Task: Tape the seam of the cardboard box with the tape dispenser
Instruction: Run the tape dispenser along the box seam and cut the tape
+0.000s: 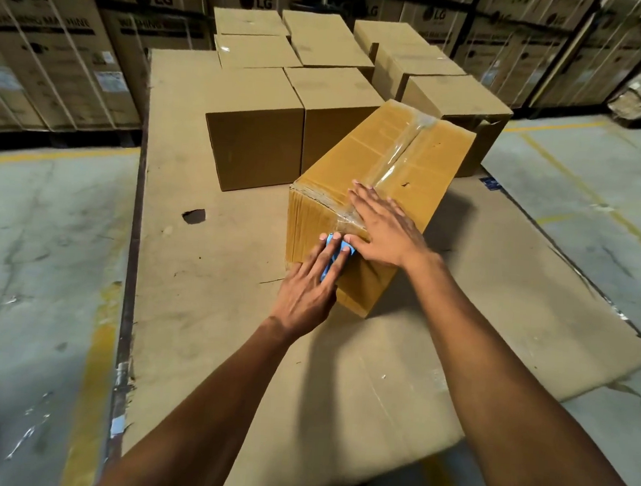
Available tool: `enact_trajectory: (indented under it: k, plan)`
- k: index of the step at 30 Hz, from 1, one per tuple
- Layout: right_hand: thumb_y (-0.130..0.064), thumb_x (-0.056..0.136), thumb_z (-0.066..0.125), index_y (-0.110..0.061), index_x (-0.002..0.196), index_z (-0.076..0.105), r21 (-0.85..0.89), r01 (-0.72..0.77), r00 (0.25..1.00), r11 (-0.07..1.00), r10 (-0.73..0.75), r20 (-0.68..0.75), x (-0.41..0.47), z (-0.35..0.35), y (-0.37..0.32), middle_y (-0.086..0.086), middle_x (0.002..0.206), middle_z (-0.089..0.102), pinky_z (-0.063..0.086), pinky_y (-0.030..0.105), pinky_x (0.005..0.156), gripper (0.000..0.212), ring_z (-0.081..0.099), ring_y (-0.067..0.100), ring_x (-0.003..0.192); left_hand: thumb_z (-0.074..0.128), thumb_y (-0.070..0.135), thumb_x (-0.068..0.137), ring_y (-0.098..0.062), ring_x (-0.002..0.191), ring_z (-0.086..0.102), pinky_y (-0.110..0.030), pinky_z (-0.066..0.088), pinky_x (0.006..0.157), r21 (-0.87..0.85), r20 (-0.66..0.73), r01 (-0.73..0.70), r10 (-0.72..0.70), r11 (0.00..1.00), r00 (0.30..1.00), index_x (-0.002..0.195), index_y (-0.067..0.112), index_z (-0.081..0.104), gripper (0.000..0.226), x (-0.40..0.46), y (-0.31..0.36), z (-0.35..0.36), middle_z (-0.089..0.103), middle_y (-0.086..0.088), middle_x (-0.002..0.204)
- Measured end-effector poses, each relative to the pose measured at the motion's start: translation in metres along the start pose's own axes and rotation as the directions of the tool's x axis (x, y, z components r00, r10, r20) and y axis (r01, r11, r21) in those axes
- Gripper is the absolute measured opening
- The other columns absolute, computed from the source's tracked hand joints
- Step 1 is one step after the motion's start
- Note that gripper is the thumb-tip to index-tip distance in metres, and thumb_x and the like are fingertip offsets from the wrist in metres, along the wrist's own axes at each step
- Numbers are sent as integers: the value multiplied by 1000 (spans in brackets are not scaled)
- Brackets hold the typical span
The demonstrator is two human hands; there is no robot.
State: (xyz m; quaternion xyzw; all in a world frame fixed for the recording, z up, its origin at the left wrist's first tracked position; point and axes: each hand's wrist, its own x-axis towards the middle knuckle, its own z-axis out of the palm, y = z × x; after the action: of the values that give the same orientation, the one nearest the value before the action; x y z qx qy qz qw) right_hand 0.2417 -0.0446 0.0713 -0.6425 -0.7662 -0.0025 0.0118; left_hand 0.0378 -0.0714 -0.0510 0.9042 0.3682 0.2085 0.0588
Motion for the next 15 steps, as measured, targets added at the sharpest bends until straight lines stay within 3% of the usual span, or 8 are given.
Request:
enact_trajectory:
  k: [3,8,15]
  plan:
    - [-53,98,54,-22,166,2,25,-1,999,1000,0,44,3,-1,2,-4,174,-4,10,54,131,92,-3,16,161,61,18,103,-31,169,-2,-46,56,104,2,-18,1,-1,1000,1000,175,16,9,89,-2,2,3,1,-10,183]
    - [-57,97,54,-21,165,-5,-16,21,996,1000,-19,83,3,1,4,-3,173,-14,5,54,130,97,-9,18,160,62,19,105,-33,169,0,-51,56,105,1,-27,6,-6,1000,1000,174,13,13,85,-3,2,8,7,-15,182]
    - [-63,89,63,-20,165,-6,-101,-34,997,994,41,66,3,3,-6,-2,173,-14,6,56,130,111,-9,21,161,50,14,104,-31,169,1,-45,51,110,-3,-30,32,-32,999,999,174,13,16,77,-13,6,17,10,-13,182]
